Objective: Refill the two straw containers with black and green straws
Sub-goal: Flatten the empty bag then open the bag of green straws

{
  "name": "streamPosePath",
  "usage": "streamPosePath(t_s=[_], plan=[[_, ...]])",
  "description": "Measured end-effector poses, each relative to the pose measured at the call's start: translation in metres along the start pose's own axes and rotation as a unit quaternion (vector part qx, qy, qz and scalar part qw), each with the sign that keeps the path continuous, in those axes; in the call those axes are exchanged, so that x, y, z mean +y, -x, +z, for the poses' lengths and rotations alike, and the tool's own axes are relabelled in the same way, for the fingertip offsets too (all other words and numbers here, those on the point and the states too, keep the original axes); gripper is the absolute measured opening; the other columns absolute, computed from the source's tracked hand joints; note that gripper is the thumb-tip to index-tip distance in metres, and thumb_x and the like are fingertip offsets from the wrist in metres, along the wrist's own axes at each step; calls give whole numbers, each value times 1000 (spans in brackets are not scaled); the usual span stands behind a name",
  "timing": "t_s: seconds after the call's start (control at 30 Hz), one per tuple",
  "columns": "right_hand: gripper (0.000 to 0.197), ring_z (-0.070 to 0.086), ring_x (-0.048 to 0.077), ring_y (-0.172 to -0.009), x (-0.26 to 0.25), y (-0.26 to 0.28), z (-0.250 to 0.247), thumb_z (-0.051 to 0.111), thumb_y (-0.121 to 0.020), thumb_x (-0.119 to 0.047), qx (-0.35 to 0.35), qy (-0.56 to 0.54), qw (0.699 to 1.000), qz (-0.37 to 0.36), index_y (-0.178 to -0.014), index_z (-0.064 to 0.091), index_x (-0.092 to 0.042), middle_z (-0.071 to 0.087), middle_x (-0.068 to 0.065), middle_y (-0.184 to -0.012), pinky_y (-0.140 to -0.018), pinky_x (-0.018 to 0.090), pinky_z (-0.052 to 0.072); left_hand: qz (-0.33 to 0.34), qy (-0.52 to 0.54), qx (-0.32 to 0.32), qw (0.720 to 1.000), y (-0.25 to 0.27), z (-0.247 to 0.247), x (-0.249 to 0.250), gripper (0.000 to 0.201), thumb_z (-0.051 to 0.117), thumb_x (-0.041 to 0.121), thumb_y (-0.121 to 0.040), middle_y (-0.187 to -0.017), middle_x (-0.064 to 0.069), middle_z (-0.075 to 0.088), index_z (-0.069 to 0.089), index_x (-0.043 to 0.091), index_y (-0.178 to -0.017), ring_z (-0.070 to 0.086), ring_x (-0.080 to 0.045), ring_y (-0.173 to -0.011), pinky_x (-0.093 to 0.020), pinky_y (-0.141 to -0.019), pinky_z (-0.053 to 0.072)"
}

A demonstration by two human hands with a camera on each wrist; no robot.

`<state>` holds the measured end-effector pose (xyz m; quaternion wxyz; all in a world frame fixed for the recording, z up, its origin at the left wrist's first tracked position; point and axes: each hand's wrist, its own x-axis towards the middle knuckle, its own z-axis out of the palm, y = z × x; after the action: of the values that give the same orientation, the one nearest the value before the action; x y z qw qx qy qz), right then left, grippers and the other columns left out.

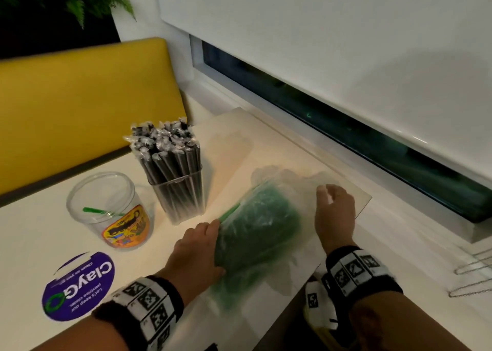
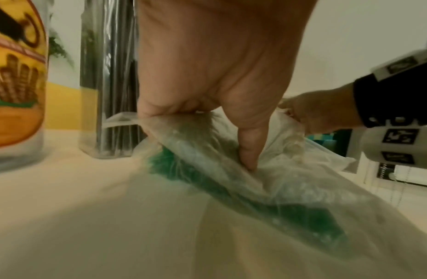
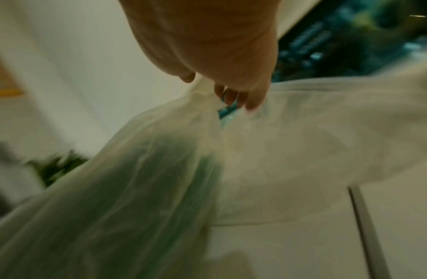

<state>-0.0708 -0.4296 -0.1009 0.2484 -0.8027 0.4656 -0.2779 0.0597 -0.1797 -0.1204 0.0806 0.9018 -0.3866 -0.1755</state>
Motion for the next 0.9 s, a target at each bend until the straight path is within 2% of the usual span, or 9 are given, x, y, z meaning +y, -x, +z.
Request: streamPosePath(t_s=[0.07, 0.2, 0.3, 0.4, 0.53, 0.63, 0.7, 0.77, 0.9], plan=[[45, 48, 24, -124, -20, 13, 7, 59, -93, -35, 1, 16, 982, -190, -130, 54, -11, 57, 8, -130, -108, 40, 39, -11, -32, -7, 999, 15, -2, -6, 90, 70, 47, -68, -130, 1, 45, 28, 26, -145, 49, -21, -112, -37, -93, 48], [57, 24, 31, -146, -64, 50, 31, 48, -97, -42, -211, 133, 868, -429, -147, 36, -19, 40, 9, -151, -118, 57, 13, -36, -73, -79, 994, 34, -17, -17, 90, 74, 55, -64, -127, -3, 45, 33, 25, -139, 50, -26, -113, -40, -93, 48], [56, 23, 34, -146, -79, 62, 55, 45, -99, -19, -279, 231, 830, -423, -151, 27, -13, 41, 12, -150, -116, 63, 5, -16, -27, -33, 999, 21, -37, -14, 82, 67, 63, -74, -138, -6, 46, 38, 22, -138, 48, -29, -123, -43, -102, 42], [42, 39, 30, -134, -97, 60, 68, 42, -100, -30, -322, 320, 809, -375, -139, 42, -16, 53, 9, -132, -115, 63, 4, 37, 102, 19, 994, -4, -43, -4, 61, 64, 44, -90, -140, -10, 52, 44, 14, -139, 52, -28, -125, -38, -103, 44], [24, 51, 26, -116, -114, 60, 68, 47, -96, -26, -331, 399, 782, -347, -115, 61, -23, 58, 4, -115, -116, 59, 9, -1, 214, 12, 977, -30, -29, -3, 58, 72, 24, -87, -122, -7, 64, 47, 11, -137, 62, -23, -106, -35, -89, 52], [19, 57, 26, -105, -123, 60, 61, 47, -97, -24, -337, 340, 803, -356, -103, 66, -22, 59, 4, -105, -110, 48, 25, -5, 277, 41, 960, -31, -18, -12, 33, 68, 14, -88, -102, -3, 70, 58, 14, -119, 64, -18, -90, -22, -66, 46], [14, 59, 28, -96, -126, 62, 57, 50, -96, -21, -342, 250, 828, -367, -95, 64, -21, 57, 4, -98, -90, 37, 41, -5, 282, 66, 957, -26, -19, -17, 10, 65, 19, -88, -95, -1, 69, 62, 19, -98, 63, -19, -86, -25, -66, 44], [13, 58, 27, -92, -128, 65, 53, 52, -95, -19, -335, 195, 843, -372, -94, 65, -22, 57, 2, -97, -79, 32, 41, 2, 288, 72, 955, -19, -22, -21, 7, 66, 25, -89, -86, 0, 67, 64, 20, -85, 60, -17, -78, -29, -68, 46], [15, 49, 21, -91, -132, 71, 47, 52, -96, -19, -328, 196, 826, -415, -99, 66, -24, 57, -2, -100, -82, 29, 28, 13, 325, 85, 942, 2, -32, -31, 17, 79, 26, -81, -73, 5, 65, 66, 21, -72, 55, -7, -65, -23, -65, 44]])
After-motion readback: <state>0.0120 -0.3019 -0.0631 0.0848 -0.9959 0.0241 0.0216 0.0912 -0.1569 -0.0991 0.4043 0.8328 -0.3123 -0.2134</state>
